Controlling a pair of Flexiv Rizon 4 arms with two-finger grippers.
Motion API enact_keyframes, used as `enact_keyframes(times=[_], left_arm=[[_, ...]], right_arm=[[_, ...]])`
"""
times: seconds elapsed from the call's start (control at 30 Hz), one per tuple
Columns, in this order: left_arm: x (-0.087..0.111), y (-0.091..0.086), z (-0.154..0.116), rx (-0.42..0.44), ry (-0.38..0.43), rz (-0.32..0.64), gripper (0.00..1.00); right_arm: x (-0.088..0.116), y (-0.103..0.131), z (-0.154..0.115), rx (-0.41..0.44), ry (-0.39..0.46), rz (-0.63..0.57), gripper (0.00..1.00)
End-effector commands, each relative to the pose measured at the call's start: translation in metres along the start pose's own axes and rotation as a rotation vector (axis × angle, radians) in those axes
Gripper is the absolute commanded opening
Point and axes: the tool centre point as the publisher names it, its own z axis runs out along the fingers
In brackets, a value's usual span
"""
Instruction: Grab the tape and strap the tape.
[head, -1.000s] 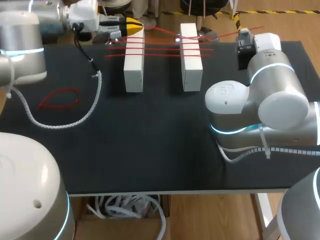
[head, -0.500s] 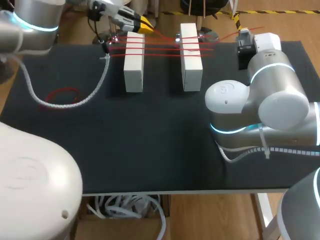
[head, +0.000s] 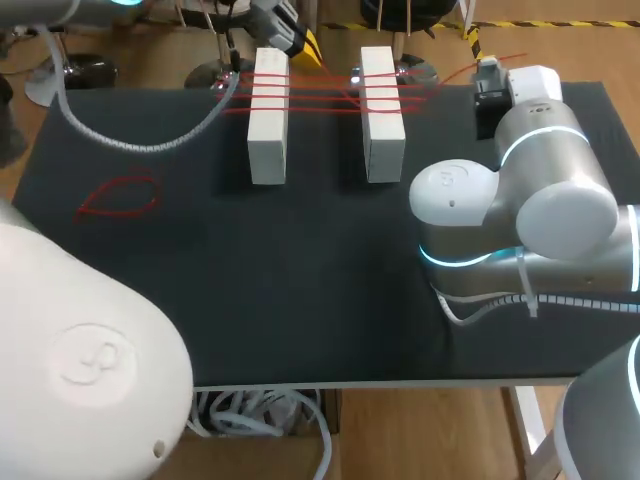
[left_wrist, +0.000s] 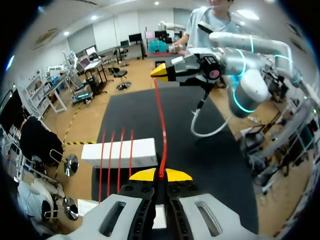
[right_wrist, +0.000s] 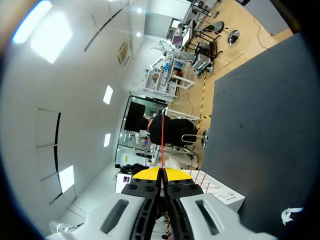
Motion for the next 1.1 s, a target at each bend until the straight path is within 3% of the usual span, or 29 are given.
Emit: enact_keyframes(times=[0.03, 0.43, 0.6, 0.77, 0.9, 1.1], left_arm=[[-0.007, -0.005, -0.002, -0.506, 0.133, 0.002, 0.0], [-0.007, -0.005, -0.002, -0.506, 0.133, 0.002, 0.0], [0.001, -0.002, 0.008, -0.392, -0.03, 0.003, 0.0], [0.003, -0.01, 0.017, -0.32, -0.118, 0.018, 0.0], [0.005, -0.019, 0.019, -0.302, -0.133, 0.037, 0.0], [0.01, -0.022, 0.02, -0.309, -0.072, 0.101, 0.0]], right_arm=[[0.002, 0.001, -0.001, 0.003, -0.006, -0.001, 0.0], [0.002, 0.001, -0.001, 0.003, -0.006, -0.001, 0.0], [0.002, 0.001, -0.001, 0.003, -0.006, -0.001, 0.0], [0.002, 0.001, -0.001, 0.003, -0.006, -0.001, 0.0], [0.002, 0.001, -0.001, 0.003, -0.006, -0.001, 0.0], [0.002, 0.001, -0.001, 0.003, -0.006, -0.001, 0.0]])
